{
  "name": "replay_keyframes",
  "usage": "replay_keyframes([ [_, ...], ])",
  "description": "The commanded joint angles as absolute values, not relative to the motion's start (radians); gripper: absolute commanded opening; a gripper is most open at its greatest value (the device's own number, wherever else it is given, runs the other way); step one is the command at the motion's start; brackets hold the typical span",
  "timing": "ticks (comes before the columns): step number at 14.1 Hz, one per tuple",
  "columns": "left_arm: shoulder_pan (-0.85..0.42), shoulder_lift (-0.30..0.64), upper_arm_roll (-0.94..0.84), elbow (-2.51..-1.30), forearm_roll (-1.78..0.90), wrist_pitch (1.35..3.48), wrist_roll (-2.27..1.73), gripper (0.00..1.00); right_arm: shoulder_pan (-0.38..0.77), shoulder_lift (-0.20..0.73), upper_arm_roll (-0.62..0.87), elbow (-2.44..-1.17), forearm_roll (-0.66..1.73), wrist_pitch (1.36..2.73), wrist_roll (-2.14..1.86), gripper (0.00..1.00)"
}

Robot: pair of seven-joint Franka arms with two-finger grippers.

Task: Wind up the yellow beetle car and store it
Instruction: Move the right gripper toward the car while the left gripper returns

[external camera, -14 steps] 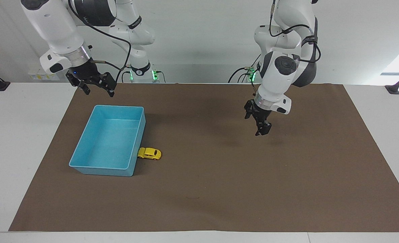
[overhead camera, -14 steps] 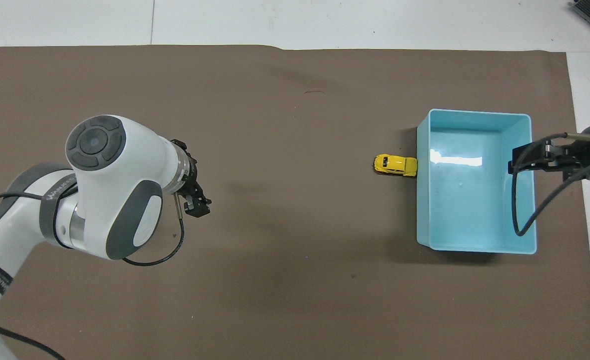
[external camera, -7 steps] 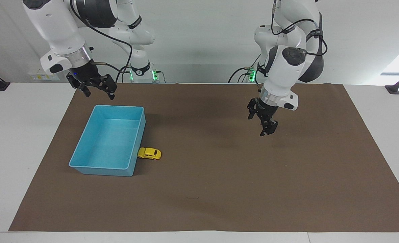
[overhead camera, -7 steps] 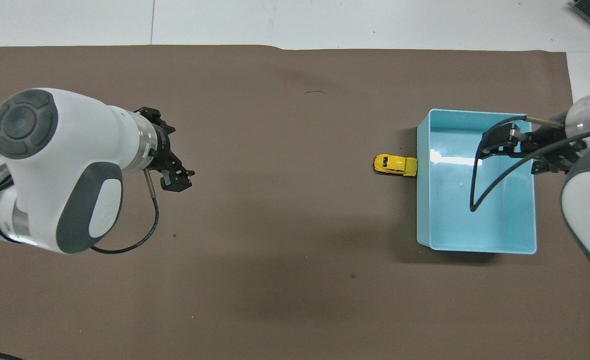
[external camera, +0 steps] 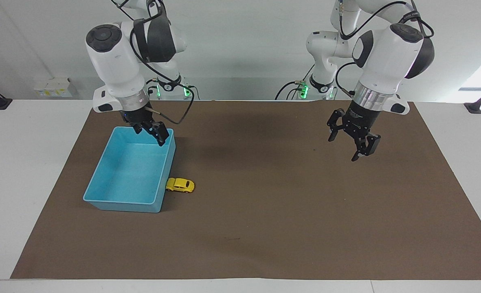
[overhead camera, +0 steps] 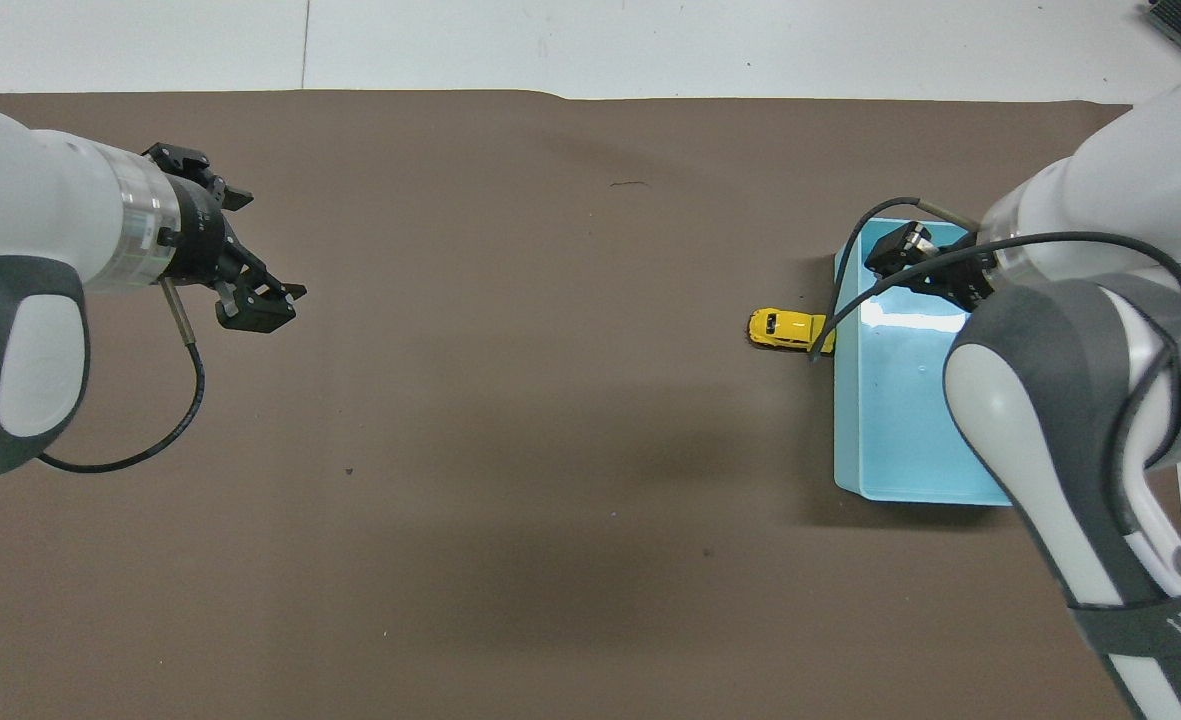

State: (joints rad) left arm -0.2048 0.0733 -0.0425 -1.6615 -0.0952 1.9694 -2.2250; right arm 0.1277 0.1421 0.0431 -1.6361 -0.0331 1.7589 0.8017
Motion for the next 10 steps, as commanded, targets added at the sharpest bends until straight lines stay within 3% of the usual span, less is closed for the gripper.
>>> replay_keyframes([
  [1,-0.181,0.069,-0.051,-1.602,-0.092,1.846,-2.101,1.0,0.146,0.159,0.052,-1.67,-0.06,1.834,1.001,1.0],
  [3,-0.176,0.048,-0.046,-1.588,-0.092,1.764,-1.952,1.0,0.172,0.166,0.052,-1.709,-0.092,1.911,1.215,1.0],
  [10,-0.109,0.014,-0.046,-1.585,-0.086,1.706,-1.357,1.0,0.195,0.201,0.052,-1.715,-0.144,1.93,1.558,1.0],
])
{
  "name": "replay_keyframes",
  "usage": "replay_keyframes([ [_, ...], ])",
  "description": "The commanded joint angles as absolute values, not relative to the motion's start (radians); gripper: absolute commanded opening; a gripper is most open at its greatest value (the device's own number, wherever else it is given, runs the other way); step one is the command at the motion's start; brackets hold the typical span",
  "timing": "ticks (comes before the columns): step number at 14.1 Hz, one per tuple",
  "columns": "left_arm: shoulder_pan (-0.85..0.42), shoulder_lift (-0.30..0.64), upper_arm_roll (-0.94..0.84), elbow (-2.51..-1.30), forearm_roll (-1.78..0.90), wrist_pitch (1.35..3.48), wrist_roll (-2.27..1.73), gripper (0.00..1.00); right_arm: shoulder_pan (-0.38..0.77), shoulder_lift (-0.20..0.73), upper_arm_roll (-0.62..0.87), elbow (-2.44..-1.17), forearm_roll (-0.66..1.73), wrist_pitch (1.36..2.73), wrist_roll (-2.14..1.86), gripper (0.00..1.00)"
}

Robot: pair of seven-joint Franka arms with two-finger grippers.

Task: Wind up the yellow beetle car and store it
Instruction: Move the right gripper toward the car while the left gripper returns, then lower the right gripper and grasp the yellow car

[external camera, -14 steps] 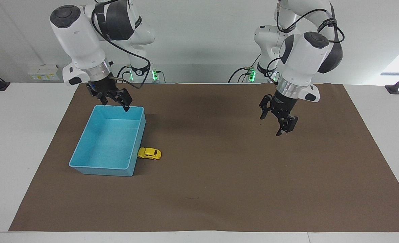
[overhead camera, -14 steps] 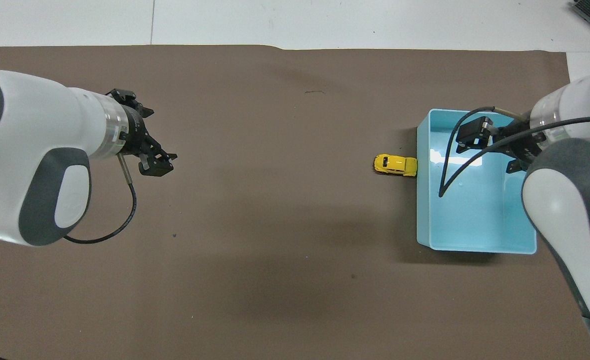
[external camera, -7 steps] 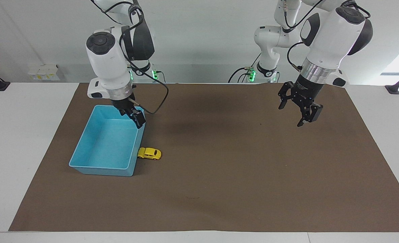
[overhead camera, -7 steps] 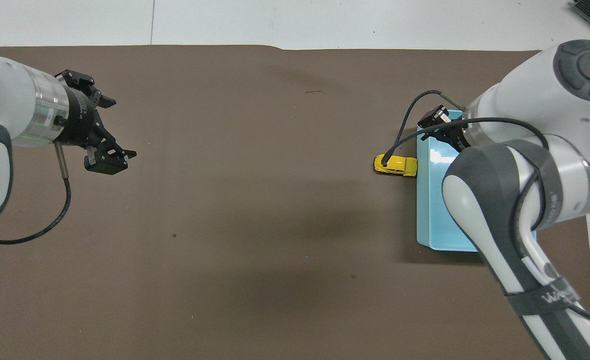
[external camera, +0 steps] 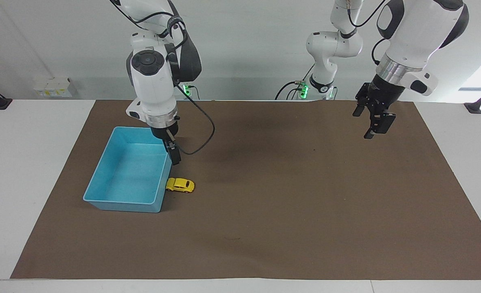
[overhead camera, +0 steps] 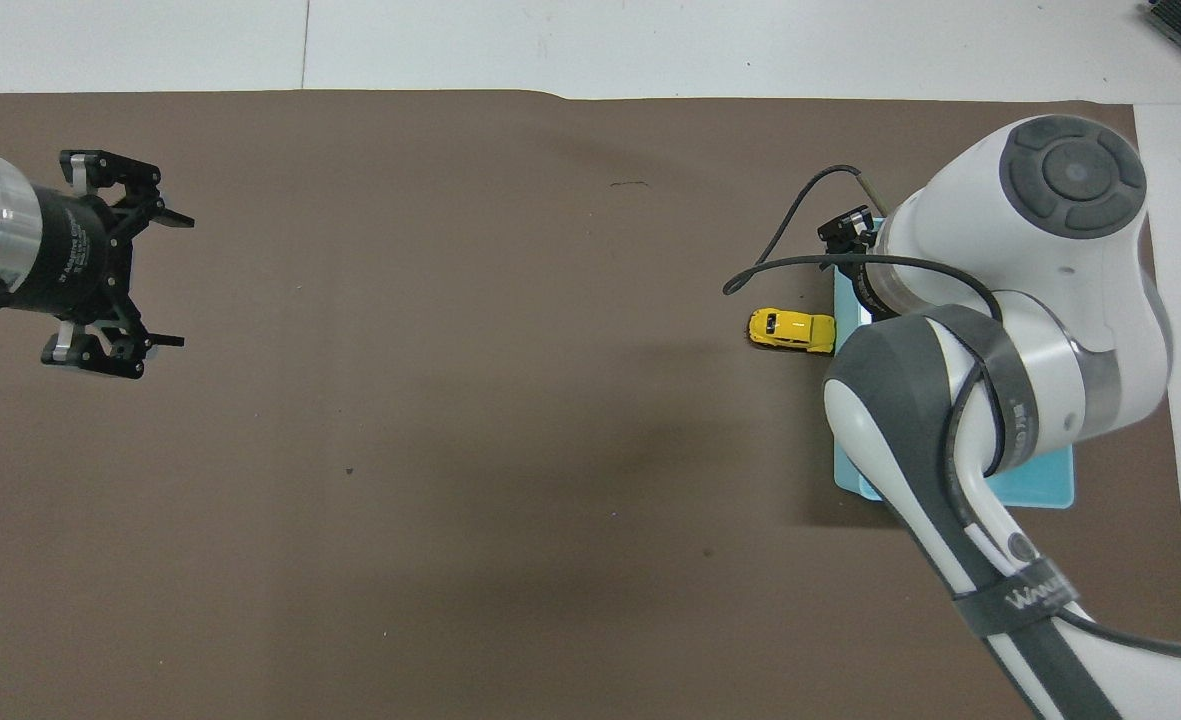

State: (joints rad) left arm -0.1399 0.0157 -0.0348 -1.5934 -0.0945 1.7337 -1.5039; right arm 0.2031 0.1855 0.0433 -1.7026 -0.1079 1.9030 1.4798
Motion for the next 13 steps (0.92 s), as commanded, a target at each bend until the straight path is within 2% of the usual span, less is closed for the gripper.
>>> replay_keyframes([
  [1,-0.1,0.015,-0.051,-1.583,-0.086,1.709,-1.253,1.0,0.198,0.218,0.052,-1.717,-0.159,1.949,1.631,1.0],
  [10,-0.012,-0.006,-0.046,-1.592,-0.086,1.632,-0.447,1.0,0.241,0.342,0.052,-1.764,-0.277,2.117,2.017,1.0],
  [13,0.003,-0.006,-0.046,-1.601,-0.062,1.612,-0.248,1.0,0.255,0.357,0.051,-1.85,-0.362,2.218,2.097,1.0],
])
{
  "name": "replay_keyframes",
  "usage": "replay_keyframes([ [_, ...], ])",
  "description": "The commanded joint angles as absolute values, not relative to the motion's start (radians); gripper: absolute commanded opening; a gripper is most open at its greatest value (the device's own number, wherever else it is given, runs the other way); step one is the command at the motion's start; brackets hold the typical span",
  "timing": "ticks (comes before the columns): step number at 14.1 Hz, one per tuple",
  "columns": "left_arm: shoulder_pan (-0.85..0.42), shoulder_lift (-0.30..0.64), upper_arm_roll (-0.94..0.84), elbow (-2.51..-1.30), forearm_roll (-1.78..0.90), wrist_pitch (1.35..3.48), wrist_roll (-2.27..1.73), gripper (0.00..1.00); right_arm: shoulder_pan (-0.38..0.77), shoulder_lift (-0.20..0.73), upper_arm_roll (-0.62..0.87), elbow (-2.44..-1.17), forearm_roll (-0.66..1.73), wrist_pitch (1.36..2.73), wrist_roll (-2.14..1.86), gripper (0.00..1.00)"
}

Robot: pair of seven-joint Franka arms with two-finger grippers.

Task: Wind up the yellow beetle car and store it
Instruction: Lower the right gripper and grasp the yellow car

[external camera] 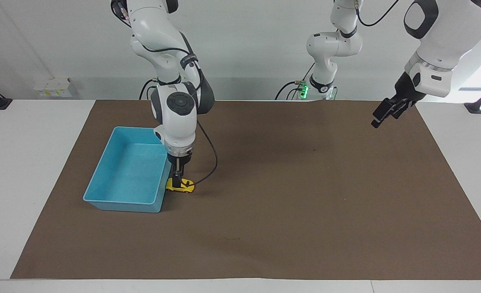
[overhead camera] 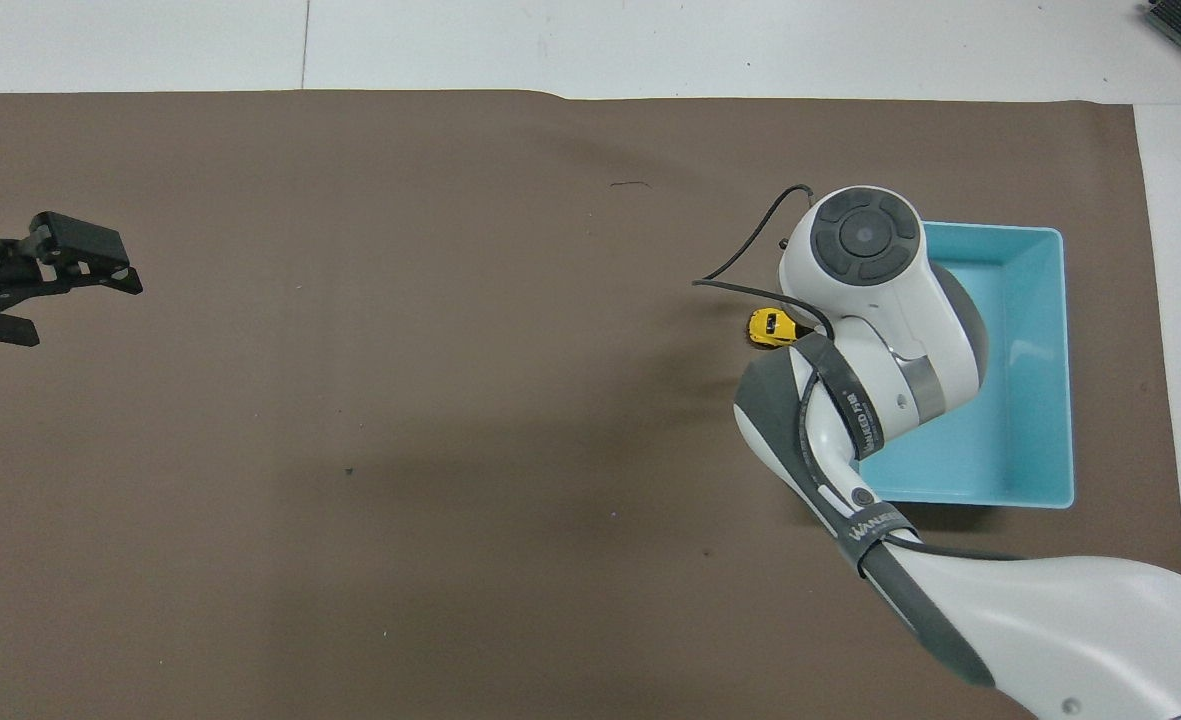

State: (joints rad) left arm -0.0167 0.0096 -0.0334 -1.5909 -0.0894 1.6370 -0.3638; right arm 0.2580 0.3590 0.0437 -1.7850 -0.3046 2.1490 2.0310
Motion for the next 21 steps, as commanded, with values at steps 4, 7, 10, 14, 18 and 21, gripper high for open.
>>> replay_keyframes([
  [4,-0.017,0.0,-0.06,-1.605,0.046,1.614,-0.193,1.0,0.25,0.387,0.051,-1.904,-0.439,2.269,2.152,1.0],
  [7,-0.064,0.0,-0.066,-1.603,0.04,1.623,-0.192,1.0,0.249,0.385,0.051,-1.913,-0.44,2.278,2.152,0.75],
  [10,-0.06,-0.009,-0.063,-1.597,0.031,1.683,-0.195,1.0,0.244,0.387,0.052,-1.911,-0.434,2.281,2.152,0.0],
  [14,-0.054,-0.04,-0.046,-1.597,-0.015,1.661,-0.172,1.0,0.271,0.39,0.052,-1.87,-0.431,2.237,2.148,0.0],
  [18,-0.038,-0.081,-0.04,-1.603,-0.015,1.592,-0.065,1.0,0.322,0.371,0.066,-1.803,-0.42,2.143,2.138,0.0],
  [21,-0.037,-0.089,-0.04,-1.611,-0.014,1.585,-0.071,1.0,0.321,0.301,0.083,-1.802,-0.365,2.117,2.105,0.0],
])
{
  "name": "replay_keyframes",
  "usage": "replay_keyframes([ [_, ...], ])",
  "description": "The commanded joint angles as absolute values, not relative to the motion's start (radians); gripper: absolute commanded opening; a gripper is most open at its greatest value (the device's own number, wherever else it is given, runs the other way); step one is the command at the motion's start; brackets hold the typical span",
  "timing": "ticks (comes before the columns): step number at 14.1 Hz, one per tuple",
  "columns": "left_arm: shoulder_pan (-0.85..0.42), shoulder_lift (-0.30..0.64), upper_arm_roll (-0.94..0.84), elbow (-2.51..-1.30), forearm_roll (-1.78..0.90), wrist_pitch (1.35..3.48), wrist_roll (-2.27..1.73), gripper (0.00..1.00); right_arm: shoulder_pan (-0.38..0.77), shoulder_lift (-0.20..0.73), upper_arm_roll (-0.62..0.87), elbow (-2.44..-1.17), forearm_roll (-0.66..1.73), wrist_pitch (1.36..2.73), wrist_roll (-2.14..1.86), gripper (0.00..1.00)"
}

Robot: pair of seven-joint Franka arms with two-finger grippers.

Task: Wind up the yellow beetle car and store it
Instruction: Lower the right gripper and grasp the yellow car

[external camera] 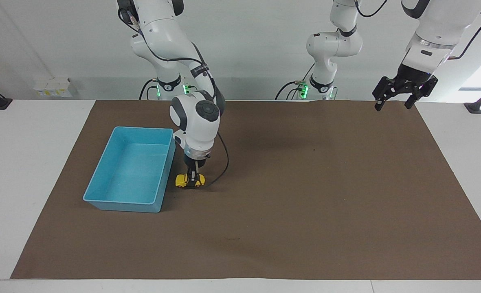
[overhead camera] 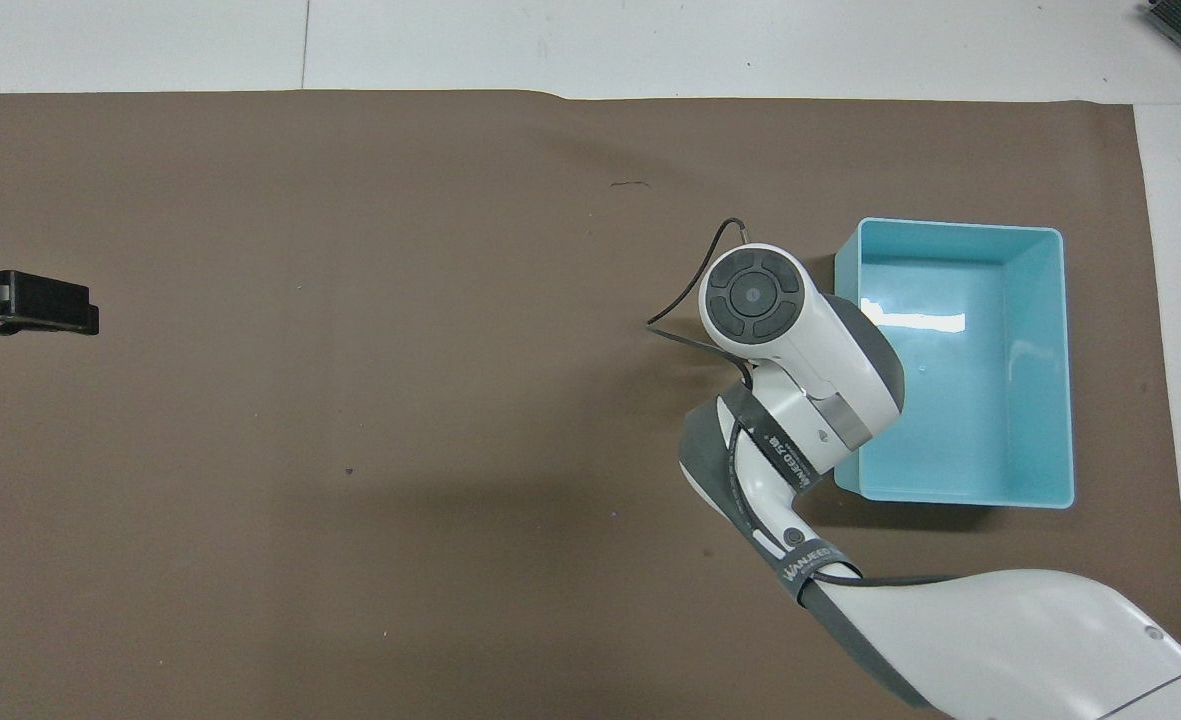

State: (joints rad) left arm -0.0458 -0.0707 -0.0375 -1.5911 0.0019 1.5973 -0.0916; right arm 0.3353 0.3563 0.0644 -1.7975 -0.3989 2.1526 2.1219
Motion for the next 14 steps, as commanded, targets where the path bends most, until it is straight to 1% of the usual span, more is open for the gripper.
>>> replay_keyframes([
  [1,-0.038,-0.092,-0.04,-1.612,-0.015,1.585,-0.069,1.0,0.322,0.279,0.083,-1.802,-0.342,2.097,2.059,0.0],
  [5,-0.038,-0.095,-0.04,-1.618,-0.015,1.566,-0.064,1.0,0.308,0.187,0.081,-1.802,-0.269,2.031,1.864,0.0],
  [8,-0.037,-0.092,-0.04,-1.614,-0.015,1.58,-0.06,1.0,0.284,0.135,0.08,-1.804,-0.218,1.982,1.619,0.0],
  [10,-0.037,-0.094,-0.04,-1.617,-0.015,1.585,-0.073,1.0,0.281,0.121,0.078,-1.807,-0.215,1.913,1.423,0.0],
  [14,-0.04,-0.087,-0.04,-1.606,-0.025,1.594,-0.071,1.0,0.235,0.091,0.078,-1.825,-0.206,1.907,1.194,0.0],
])
